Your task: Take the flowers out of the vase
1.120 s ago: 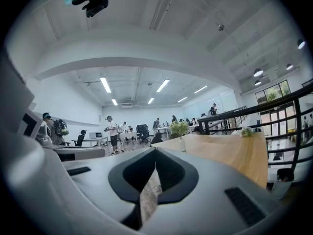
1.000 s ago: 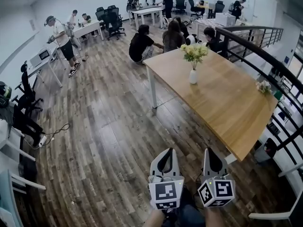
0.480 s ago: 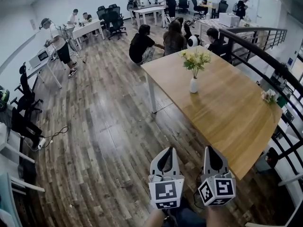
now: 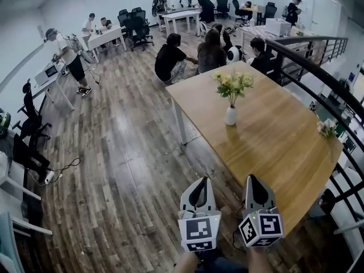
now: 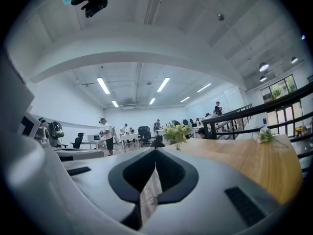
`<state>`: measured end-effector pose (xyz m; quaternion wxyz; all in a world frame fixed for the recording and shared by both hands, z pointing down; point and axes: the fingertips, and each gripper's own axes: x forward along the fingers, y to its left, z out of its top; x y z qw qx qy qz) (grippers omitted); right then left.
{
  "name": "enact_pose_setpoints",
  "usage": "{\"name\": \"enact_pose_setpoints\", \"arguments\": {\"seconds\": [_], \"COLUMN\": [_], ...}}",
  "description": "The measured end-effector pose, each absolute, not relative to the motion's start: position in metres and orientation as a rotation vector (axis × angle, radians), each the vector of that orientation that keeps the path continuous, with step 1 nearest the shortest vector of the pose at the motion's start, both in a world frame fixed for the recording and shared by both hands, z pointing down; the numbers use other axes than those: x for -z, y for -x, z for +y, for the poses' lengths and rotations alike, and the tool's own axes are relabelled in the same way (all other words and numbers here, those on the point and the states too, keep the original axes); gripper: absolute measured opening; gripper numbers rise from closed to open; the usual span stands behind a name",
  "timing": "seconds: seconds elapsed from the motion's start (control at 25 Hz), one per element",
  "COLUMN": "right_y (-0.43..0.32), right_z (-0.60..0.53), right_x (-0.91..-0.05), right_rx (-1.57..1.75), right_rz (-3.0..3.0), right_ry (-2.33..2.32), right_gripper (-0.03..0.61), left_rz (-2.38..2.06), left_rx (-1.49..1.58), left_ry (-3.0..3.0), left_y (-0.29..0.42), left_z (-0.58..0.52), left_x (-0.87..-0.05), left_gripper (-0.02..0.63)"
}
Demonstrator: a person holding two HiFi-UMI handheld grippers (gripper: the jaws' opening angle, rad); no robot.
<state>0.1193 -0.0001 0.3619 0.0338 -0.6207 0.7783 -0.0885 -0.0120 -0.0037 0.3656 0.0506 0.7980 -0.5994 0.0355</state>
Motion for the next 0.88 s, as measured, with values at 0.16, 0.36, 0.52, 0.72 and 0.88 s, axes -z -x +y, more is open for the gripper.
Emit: {"name": "enact_pose_setpoints", "arguments": {"seconds": [0.16, 0.36, 0.52, 0.72, 0.88], "right_y": [-0.129, -0.136, -0.136, -0.134, -0.135], "right_z": [-0.021, -0.04, -0.052, -0.074, -0.093], "right_x": [-0.361, -0.365, -0.367, -0.37, -0.37], "right_rx": [0.274, 0.29, 0.3, 0.309, 0.314], "right_rz": [2.383, 2.385, 2.384, 2.404, 2.386], "right_ry": [1.902, 1.899, 1.89, 1.88, 1.891], "right_gripper": [0.0, 0.0, 0.0, 0.0, 0.002], "left_rz": [-1.827, -1.833, -1.844, -1.858, -1.843], "left_rx": [-0.104, -0.117, -0.129, -0.136, -0.141], "left_ry": [-2.434, -2.425, -2.414, -2.399, -2.404], "left_y": [0.003, -0.003, -0.002, -0.001, 0.0], "left_z": [-0.024, -0.039, -0.051, -0.074, -0.094], "left_x": [-0.364, -0.366, -0.369, -0.371, -0.372], "left_gripper": [0.026, 0.026, 0.026, 0.026, 0.026]}}
